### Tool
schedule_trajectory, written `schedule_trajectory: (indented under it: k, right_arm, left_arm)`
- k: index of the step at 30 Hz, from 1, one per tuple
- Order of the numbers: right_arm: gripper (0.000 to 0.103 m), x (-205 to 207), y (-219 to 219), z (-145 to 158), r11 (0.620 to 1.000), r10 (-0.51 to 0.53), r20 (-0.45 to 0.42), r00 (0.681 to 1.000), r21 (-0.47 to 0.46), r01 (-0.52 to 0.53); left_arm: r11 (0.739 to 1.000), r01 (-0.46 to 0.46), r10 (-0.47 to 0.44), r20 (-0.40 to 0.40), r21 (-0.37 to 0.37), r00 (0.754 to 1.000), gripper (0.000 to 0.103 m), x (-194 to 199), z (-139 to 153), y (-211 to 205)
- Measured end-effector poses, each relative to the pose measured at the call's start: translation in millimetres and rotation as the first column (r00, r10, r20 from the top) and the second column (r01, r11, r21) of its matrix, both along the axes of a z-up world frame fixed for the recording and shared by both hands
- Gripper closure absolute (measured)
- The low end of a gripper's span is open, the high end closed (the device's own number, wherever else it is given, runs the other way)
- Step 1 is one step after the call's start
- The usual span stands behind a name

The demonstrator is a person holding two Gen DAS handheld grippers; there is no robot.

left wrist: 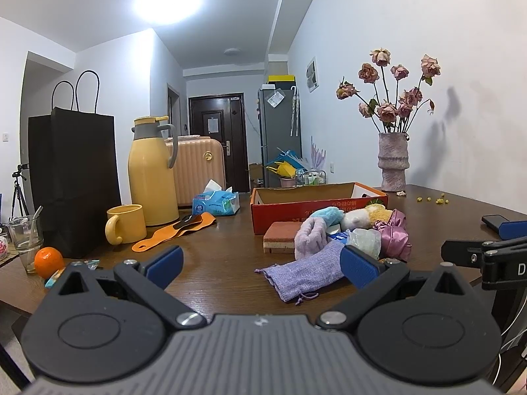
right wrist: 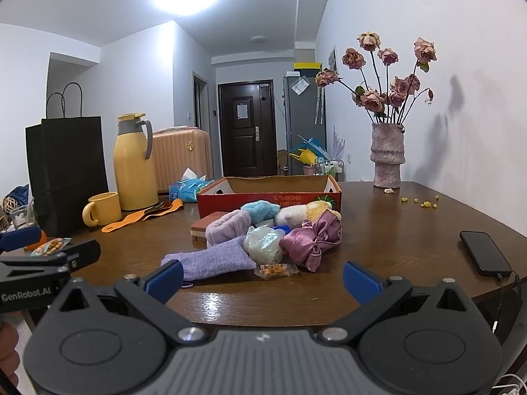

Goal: Organize soft objects

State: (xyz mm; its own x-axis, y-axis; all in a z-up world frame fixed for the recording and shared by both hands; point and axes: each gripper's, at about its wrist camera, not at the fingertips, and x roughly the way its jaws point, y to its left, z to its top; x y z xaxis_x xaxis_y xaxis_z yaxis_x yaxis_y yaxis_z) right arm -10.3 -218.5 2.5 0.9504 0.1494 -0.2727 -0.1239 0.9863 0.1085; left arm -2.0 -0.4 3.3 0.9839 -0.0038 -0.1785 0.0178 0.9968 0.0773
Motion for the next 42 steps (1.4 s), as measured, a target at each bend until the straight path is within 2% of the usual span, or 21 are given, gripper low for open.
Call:
schedule_trajectory:
  k: [42]
  right_arm:
    - [0.0, -0.7, -1.7, -0.3, 1.0, -0.005, -0.001, 1.0, 0.008, 0.005]
  left_arm:
    - [1.0, 0.0, 0.0, -0.01, -0.003, 1.0, 0.0, 0.3, -0.9, 2.8]
